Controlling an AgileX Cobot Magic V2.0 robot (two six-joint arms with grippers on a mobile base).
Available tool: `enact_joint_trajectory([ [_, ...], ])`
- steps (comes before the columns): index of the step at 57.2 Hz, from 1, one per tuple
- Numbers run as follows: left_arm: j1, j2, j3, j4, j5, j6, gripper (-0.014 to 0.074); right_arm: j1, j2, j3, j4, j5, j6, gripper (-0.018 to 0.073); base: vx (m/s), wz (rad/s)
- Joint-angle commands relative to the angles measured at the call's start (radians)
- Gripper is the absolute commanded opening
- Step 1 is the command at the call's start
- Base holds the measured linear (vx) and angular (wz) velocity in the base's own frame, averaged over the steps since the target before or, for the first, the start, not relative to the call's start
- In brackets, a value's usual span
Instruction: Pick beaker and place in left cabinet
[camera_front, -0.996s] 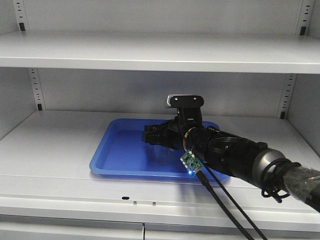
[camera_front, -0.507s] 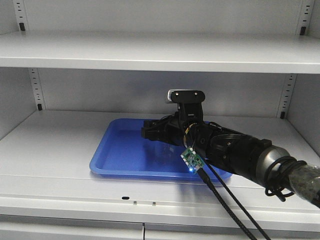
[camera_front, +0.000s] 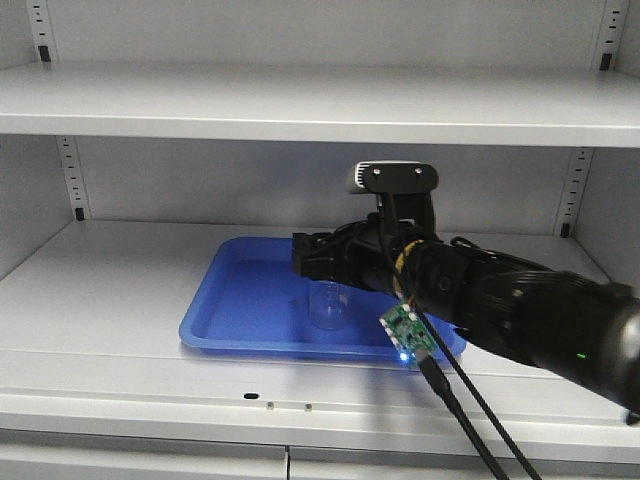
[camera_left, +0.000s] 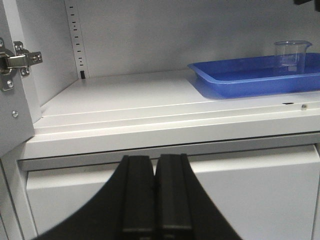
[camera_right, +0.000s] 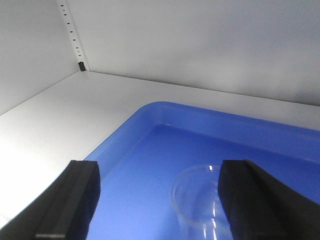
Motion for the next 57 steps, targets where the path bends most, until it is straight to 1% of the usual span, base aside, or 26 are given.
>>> enact_joint_trajectory([
  [1, -0.002, -0.018, 0.016, -0.007, -0.084, -0.003, 0.0001, -0.003, -0.124, 0.026, -0.007, -0.033, -0.009, 0.0545, 0.00, 0.00],
  [23, -0.002, -0.018, 0.016, -0.007, -0.084, -0.003, 0.0001, -0.003, -0.454, 0.315, -0.006, -0.033, -0.023, 0.0545, 0.00, 0.00],
  [41, -0.002, -0.018, 0.016, -0.007, -0.084, -0.003, 0.0001, -0.003, -0.681, 0.554, 0.002, -0.041, -0.002, 0.0545, 0.00, 0.00],
  [48, -0.002, -0.018, 0.016, -0.007, -0.084, -0.003, 0.0001, -0.003, -0.743, 0.621, 0.002, -0.041, -0.002, 0.0545, 0.00, 0.00],
  [57, -0.002, -0.018, 0.016, -0.007, -0.084, -0.003, 0.0001, -0.003, -0.765, 0.649, 0.002, -0.036, -0.003, 0.0545, 0.00, 0.00],
])
